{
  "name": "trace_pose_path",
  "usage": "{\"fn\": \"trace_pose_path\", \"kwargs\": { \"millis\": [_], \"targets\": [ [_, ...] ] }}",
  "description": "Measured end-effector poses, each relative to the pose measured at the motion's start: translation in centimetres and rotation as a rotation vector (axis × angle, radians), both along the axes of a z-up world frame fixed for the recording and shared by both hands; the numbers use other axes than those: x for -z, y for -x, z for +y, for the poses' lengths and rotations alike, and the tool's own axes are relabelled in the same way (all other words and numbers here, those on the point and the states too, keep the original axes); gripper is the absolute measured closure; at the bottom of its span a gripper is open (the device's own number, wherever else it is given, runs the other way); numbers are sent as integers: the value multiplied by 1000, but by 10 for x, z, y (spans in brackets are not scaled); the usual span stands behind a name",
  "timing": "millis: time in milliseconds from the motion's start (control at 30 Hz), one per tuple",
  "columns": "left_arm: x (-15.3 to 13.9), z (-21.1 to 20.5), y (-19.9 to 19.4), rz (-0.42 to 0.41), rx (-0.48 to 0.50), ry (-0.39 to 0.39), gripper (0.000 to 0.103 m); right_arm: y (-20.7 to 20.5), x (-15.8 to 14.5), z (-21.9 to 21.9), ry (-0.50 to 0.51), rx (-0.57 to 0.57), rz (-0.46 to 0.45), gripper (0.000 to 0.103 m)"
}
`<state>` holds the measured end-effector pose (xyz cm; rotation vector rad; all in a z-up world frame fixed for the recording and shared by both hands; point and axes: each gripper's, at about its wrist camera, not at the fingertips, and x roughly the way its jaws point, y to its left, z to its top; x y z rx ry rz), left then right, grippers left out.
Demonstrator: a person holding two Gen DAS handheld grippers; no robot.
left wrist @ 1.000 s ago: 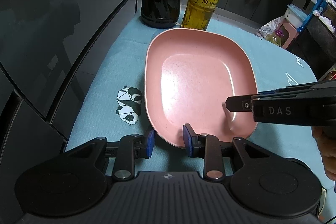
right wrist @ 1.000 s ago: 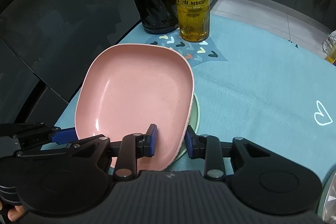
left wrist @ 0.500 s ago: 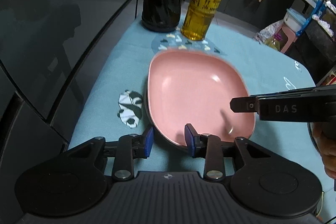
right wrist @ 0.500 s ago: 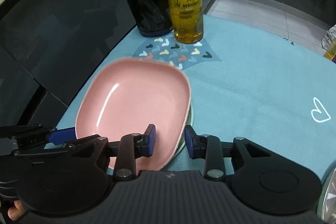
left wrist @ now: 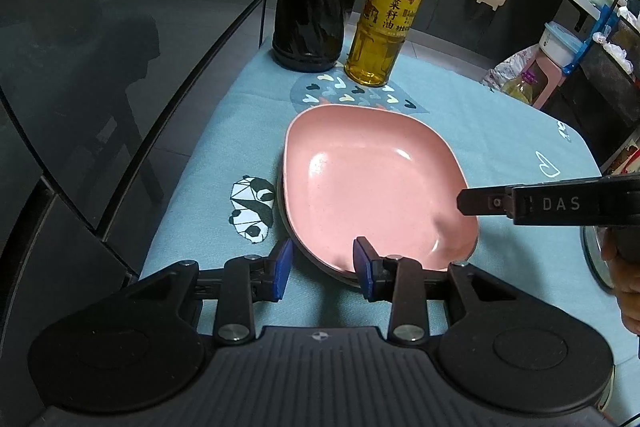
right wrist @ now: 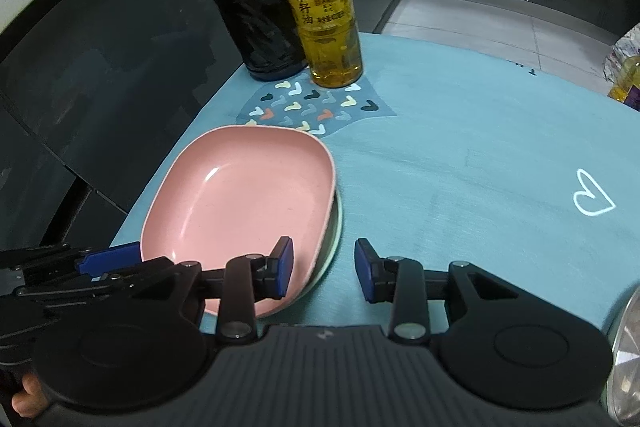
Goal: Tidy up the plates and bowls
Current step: 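Carry the pink dish and lower it onto the green plate, then open the left gripper and pull it back from the pink dish, then move the left gripper to the rim of the steel bowl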
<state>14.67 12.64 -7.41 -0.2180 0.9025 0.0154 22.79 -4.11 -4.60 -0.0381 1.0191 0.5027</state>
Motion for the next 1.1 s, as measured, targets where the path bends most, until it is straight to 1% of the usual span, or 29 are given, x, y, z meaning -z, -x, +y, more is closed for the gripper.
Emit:
{"fn": "trace_pose_path", "kwargs": {
  "millis": [133,300,533,700,833,1100],
  "targets": [
    [-6,1,6,-13,-16,1,72,3,-5,-10,-16,10,-10,78],
    [-17,-4,12,-39,-25,-3,72,9,-10,-33,-25,48,-26,78],
    [-31,-31,20,-66,23,-24,72,20,-12,-73,-49,121,-28,77],
    [-42,-61,27,-93,74,-49,71,33,-17,-100,-57,157,-50,76],
    [-47,-92,28,-99,124,-67,71,43,-21,-132,-71,201,-69,76],
    [-49,-163,30,-103,263,-122,70,58,-20,-196,-101,318,-82,75]
  ]
}}
